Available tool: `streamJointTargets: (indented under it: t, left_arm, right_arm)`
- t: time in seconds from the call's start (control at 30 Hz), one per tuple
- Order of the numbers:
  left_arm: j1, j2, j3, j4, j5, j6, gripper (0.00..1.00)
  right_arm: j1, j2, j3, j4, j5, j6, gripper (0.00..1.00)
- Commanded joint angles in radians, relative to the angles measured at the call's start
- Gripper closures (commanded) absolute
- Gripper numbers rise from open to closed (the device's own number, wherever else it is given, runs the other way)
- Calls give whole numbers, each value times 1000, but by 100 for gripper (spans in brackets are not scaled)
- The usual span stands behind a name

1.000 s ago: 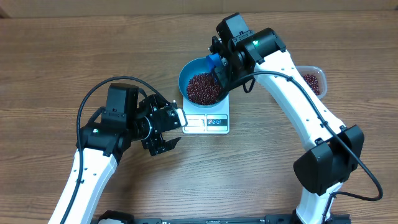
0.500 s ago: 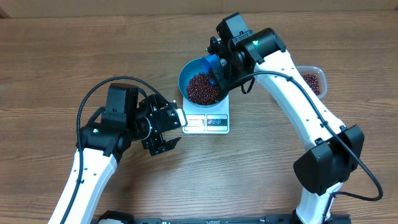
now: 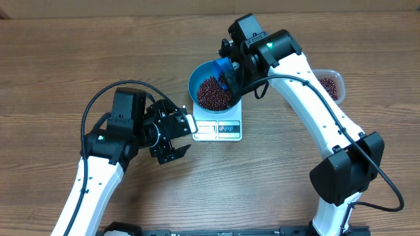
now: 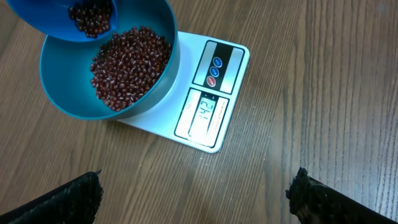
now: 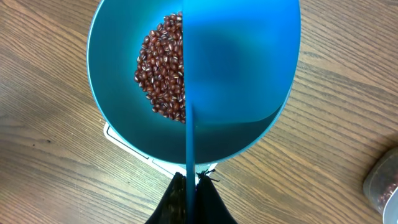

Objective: Scoop item into bowl and weigh 150g on scale
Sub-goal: 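Tilt the scoop slightly with the right gripper to trickle beans in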

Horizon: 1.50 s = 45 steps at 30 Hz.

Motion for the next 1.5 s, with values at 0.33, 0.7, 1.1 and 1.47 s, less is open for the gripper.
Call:
streamJointTargets:
  t: [0.33,0.7,1.1,1.47]
  left_arm:
    - [-7,5,-5,0,8,-10,0]
    - [-7,5,-5,0,8,-10,0]
    - [-7,5,-5,0,8,-10,0]
    - [-7,5,-5,0,8,-10,0]
  right_arm:
    - [3,-38,34,0,-4,-4,96]
    - [1,-38,34,4,10,3,96]
    - [-3,-38,34,12,23,26,96]
    - [0,-38,34,-6,87,-19,96]
